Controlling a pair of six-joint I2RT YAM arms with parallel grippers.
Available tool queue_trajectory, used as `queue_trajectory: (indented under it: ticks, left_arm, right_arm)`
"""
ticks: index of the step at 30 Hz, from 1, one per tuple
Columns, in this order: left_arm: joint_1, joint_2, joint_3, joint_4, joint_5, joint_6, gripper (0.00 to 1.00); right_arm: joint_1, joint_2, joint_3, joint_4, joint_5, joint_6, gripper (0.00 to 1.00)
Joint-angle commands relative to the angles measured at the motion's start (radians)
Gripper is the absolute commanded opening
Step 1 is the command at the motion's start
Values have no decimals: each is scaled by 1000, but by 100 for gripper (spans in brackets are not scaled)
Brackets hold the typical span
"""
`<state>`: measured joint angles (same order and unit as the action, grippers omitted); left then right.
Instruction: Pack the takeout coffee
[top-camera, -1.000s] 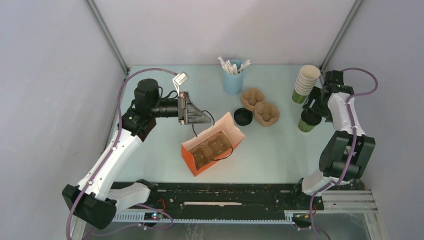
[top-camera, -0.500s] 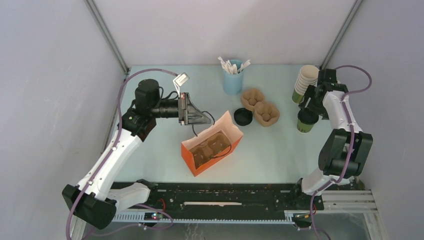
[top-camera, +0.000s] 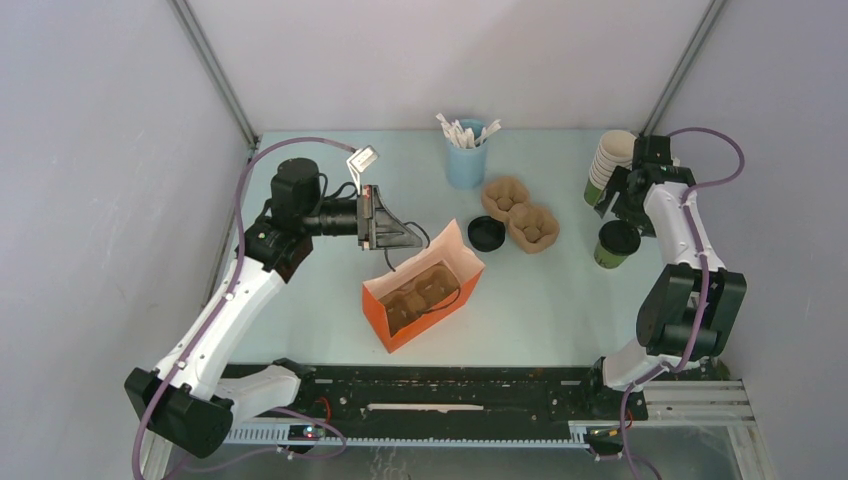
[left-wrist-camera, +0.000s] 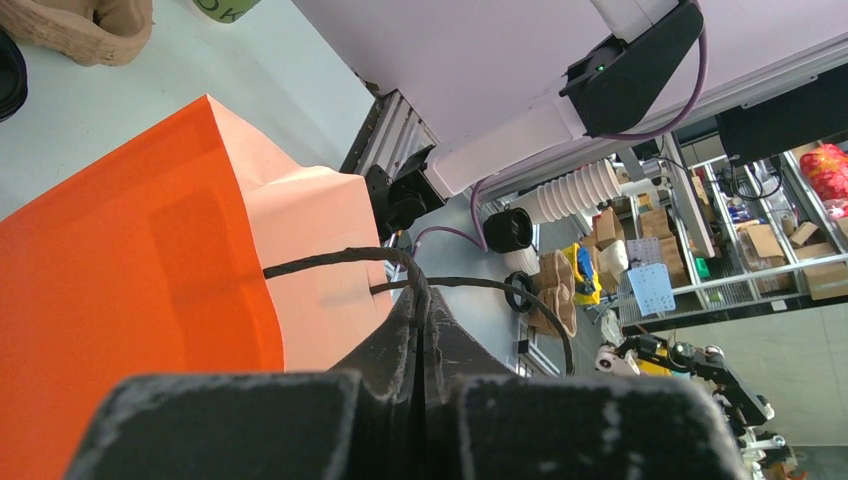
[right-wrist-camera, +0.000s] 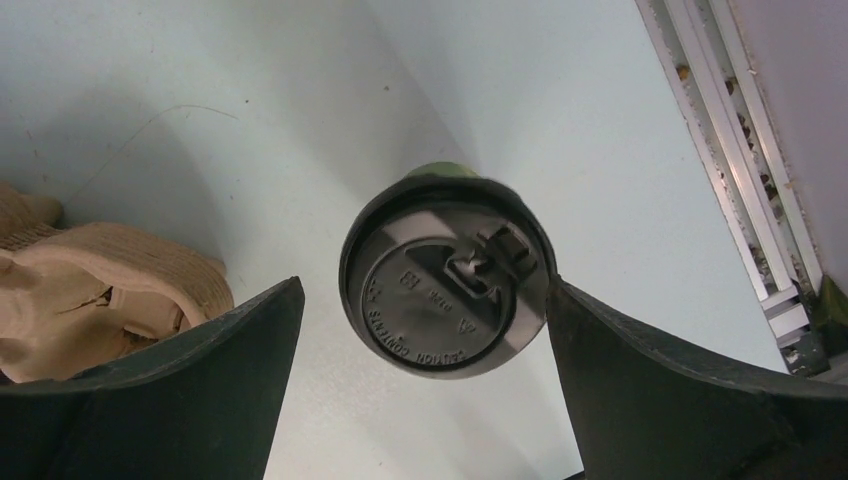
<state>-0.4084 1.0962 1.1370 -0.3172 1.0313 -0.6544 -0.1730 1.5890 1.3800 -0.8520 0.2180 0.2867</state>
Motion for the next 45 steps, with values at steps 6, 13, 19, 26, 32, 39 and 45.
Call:
queue_trajectory:
  ticks: [6,13,19,26,32,39,45]
  left_arm:
    - [-9,-2,38,3,4,21,0]
    - [-12,2,41,3,3,21,0]
    - [-14,4,43,3,3,21,0]
    - [-13,-1,40,-2,4,23,0]
    - [-13,-1,38,-3,4,24,0]
    - [-13,-5,34,-3,6,25,0]
    - [-15,-5,37,-2,6,25,0]
  right_arm:
    - [-3,-2,11,-10,-30,-6,100]
    - [-14,-34,-27,1,5,-21,100]
    - [-38,-14,-30,15,-23,-27,100]
    - [-50,-3,-38,25,-50,-29,97]
    - [-57,-6,-49,35,-70,-35,95]
    - [-56,0,-56,42,-80,-40,90]
    - [-54,9,-58,41,-72,-38,93]
